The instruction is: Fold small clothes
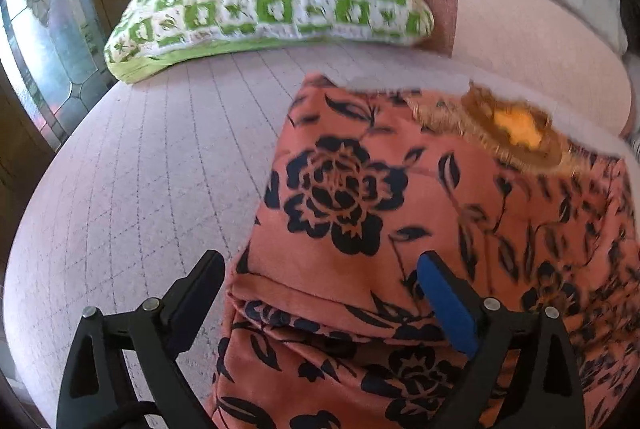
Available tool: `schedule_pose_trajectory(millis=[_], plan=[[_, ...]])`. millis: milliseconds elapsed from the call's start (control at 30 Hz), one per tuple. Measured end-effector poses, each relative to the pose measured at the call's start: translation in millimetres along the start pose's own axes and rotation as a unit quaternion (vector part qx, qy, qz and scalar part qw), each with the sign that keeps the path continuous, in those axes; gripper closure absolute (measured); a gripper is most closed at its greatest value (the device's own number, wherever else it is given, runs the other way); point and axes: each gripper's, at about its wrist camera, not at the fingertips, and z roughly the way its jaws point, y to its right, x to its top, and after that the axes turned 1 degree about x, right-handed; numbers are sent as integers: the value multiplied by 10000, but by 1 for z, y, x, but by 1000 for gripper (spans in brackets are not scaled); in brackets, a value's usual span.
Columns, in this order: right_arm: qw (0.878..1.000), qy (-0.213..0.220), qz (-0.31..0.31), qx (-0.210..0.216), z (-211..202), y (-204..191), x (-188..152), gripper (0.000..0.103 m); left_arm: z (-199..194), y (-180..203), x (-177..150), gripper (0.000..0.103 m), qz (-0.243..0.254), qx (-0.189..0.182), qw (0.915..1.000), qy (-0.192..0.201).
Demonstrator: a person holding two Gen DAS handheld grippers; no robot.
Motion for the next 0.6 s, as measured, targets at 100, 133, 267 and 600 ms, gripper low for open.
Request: schedule_pose_trajectory(millis=[100, 133, 267, 600], plan=[[9997, 82, -82, -207, 7, -3, -4, 93, 5, 2, -1, 11, 70, 42, 10000, -48], [9996, 126, -107, -218, 6, -6, -5, 93, 4, 1, 0, 11, 48, 31, 10000, -51], [9958, 663, -589, -207, -26, -26, -12, 94, -5, -8, 1, 12, -165, 31, 9998, 120], [9974, -212, -102, -680, -10, 7, -12, 91, 4, -10, 2, 11, -144, 174, 9996, -165]])
